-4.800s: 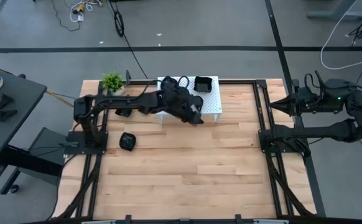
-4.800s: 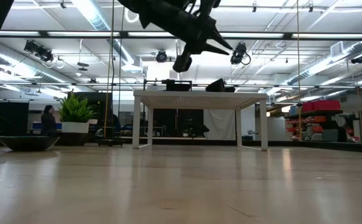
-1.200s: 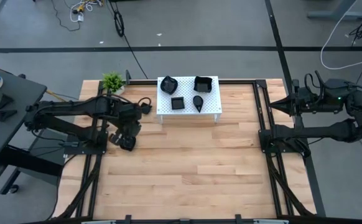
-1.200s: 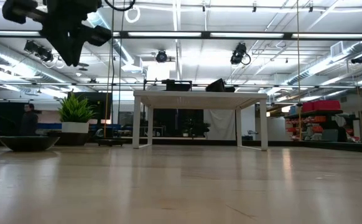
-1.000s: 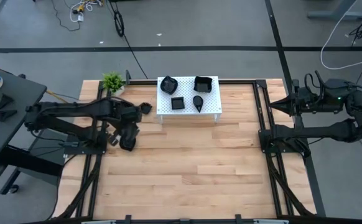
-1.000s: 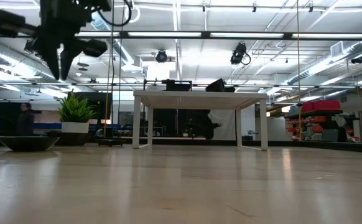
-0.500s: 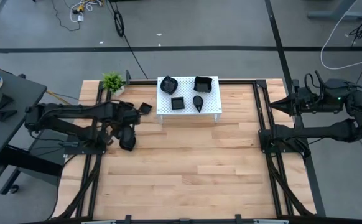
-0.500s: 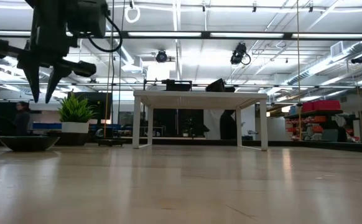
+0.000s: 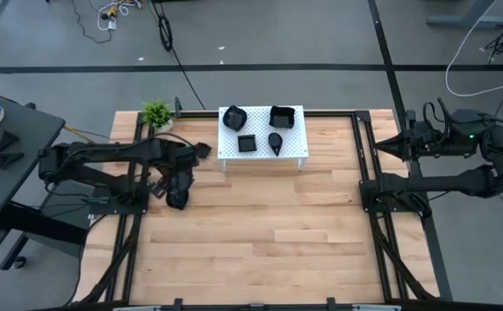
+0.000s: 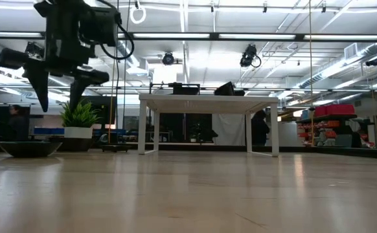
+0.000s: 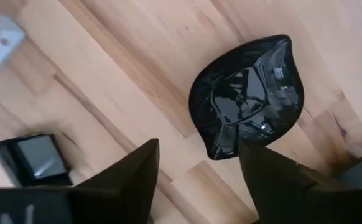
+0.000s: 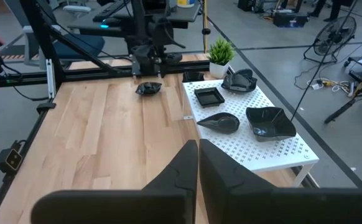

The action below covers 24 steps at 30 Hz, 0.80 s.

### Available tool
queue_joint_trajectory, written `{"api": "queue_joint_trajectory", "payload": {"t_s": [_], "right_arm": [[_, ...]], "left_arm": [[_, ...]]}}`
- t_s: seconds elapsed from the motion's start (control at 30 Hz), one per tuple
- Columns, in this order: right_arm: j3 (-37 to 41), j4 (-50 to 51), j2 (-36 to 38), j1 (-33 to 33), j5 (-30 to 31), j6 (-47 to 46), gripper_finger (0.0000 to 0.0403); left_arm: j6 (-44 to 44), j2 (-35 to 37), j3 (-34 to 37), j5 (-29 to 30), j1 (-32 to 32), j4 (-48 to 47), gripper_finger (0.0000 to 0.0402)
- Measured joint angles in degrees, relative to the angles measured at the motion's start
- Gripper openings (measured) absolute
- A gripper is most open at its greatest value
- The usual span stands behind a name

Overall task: Pick & Place Mini shaped plates
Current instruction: Stack the leaf-shaped plate on top of the leaf-shaped plate on the shelf

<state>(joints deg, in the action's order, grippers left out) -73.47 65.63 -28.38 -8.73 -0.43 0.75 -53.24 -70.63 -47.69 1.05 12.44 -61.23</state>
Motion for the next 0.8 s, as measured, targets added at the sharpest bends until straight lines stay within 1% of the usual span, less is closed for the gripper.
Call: {"api": "queue_joint_trajectory", "payload": {"t_s": [0.1, 0.2, 0.5, 0.8], "right_arm": [[0.0, 0.0, 0.0, 0.0, 0.0, 0.0, 0.002], [0.0, 0.0, 0.0, 0.0, 0.0, 0.0, 0.002], [0.0, 0.0, 0.0, 0.0, 0.0, 0.0, 0.002], [0.0, 0.0, 0.0, 0.0, 0.0, 0.0, 0.002]], "left_arm": [[-1.1, -2.0, 0.0, 0.0, 0.3, 0.1, 0.0233], [-3.2, -2.9, 0.0, -0.4, 0.3, 0.3, 0.0229], [-1.1, -7.8, 0.0, -4.9, 1.6, 1.9, 0.021], [-1.3, -10.9, 1.2, -4.8, 5.2, 2.2, 0.0197]]}}
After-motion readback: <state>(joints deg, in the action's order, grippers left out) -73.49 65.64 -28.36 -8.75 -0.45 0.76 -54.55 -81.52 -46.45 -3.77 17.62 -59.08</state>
